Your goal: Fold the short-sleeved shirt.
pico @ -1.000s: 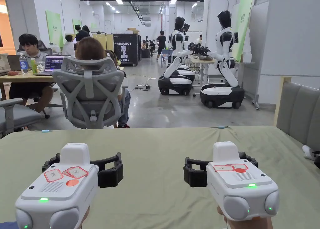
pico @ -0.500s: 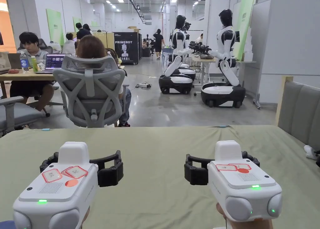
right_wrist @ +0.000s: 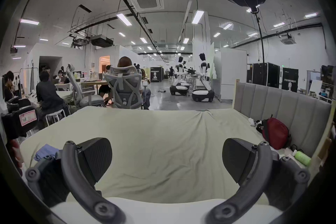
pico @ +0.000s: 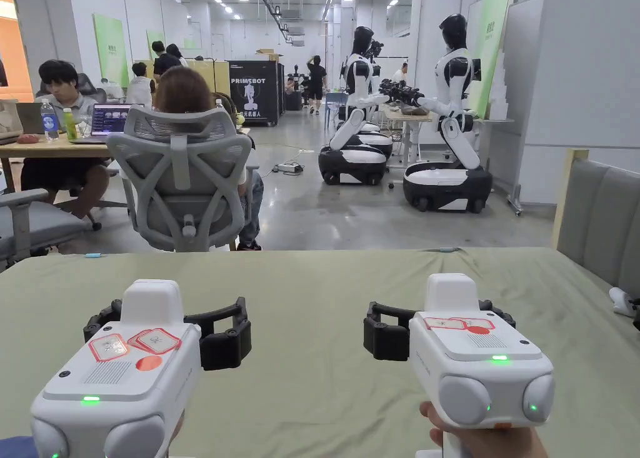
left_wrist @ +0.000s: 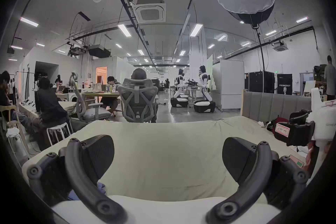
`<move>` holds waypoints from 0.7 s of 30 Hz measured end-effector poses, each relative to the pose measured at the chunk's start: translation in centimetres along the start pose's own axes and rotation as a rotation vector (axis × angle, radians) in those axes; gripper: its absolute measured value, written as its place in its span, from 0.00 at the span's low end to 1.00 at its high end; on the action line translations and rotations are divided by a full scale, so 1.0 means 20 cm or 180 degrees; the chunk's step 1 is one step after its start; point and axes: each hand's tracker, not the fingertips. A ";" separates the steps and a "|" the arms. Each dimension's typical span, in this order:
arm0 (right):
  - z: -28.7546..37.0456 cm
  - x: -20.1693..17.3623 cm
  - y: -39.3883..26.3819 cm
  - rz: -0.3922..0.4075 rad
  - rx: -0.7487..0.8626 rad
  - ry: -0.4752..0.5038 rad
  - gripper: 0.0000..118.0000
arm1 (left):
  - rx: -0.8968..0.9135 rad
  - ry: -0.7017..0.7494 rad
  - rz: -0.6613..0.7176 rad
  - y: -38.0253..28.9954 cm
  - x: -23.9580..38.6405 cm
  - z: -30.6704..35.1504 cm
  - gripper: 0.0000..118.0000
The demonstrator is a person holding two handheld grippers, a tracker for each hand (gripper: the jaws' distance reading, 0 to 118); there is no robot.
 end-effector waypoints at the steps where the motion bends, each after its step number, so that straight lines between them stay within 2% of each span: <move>1: 0.00 0.00 0.00 0.0018 0.0003 0.0036 1.00 | -0.0002 0.0000 0.0005 0.00 0.00 0.00 1.00; 3: 0.01 -0.01 0.00 0.0075 0.0025 0.0132 1.00 | -0.0010 0.0001 0.0006 0.00 0.00 0.00 1.00; 8: 0.03 0.00 0.02 -0.0103 -0.0053 0.0068 1.00 | -0.0018 0.0008 -0.0003 0.00 0.00 0.00 1.00; 17: 0.09 0.00 0.06 -0.0068 0.0034 -0.0076 1.00 | -0.0032 0.0024 0.0002 -0.01 0.00 0.00 1.00; 21: 0.10 0.02 0.07 -0.0100 0.0038 -0.0040 1.00 | -0.0039 0.0017 -0.0018 -0.01 0.01 0.00 1.00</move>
